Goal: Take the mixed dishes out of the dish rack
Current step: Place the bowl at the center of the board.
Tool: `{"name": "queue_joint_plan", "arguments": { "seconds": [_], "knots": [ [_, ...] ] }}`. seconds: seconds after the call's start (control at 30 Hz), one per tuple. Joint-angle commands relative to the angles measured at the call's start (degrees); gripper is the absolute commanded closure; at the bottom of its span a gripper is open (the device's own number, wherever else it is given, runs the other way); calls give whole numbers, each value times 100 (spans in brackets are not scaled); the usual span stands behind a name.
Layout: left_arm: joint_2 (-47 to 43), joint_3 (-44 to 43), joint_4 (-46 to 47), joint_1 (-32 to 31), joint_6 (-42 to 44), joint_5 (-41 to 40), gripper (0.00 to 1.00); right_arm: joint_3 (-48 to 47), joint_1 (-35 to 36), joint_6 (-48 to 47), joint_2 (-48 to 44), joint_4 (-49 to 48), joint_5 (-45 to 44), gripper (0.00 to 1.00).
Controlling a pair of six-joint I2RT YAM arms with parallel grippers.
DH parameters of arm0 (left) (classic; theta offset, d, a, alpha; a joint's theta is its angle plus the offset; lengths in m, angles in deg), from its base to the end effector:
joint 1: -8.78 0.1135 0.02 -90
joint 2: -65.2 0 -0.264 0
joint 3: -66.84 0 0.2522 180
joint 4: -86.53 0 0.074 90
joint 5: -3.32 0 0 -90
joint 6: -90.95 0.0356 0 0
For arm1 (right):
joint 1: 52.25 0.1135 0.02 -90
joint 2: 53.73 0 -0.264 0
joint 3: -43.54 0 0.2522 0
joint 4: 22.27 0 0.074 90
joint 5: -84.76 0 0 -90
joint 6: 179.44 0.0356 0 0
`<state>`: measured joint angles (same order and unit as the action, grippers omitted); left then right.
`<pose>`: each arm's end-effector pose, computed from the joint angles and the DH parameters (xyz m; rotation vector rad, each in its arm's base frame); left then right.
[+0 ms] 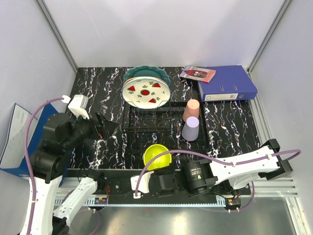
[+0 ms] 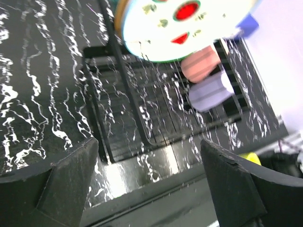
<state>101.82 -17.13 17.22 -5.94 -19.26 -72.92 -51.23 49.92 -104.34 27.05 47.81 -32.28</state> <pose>0.0749 -0.0284 0.4159 0.0666 1.9955 -0.6322 -0.0435 0.2785 0.3473 -1.9537 1.4017 0.0872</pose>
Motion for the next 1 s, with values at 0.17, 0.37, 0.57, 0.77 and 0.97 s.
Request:
{"name": "queue_joint_plan", "arguments": {
  "seconds": [0.17, 0.37, 0.57, 0.77, 0.97],
  "knots": [
    [-32, -18, -131, -382, 263, 776, 10, -1003, -74, -821, 289, -16, -108, 100],
    [-50, -159, -167, -523, 263, 1040, 11, -1785, -294, -1076, 650, 266, 199, 100],
    [73, -449, -298, -847, 359, 866, 12, -2234, -531, -1121, 896, 222, 560, 100],
    [187, -677, -421, -1146, 438, 690, 13, -2524, -646, -1077, 1274, 240, 674, 100],
    [223, -616, -580, -1436, 500, 400, 17, -2718, -716, -1086, 1538, 152, 683, 100]
  ]
}}
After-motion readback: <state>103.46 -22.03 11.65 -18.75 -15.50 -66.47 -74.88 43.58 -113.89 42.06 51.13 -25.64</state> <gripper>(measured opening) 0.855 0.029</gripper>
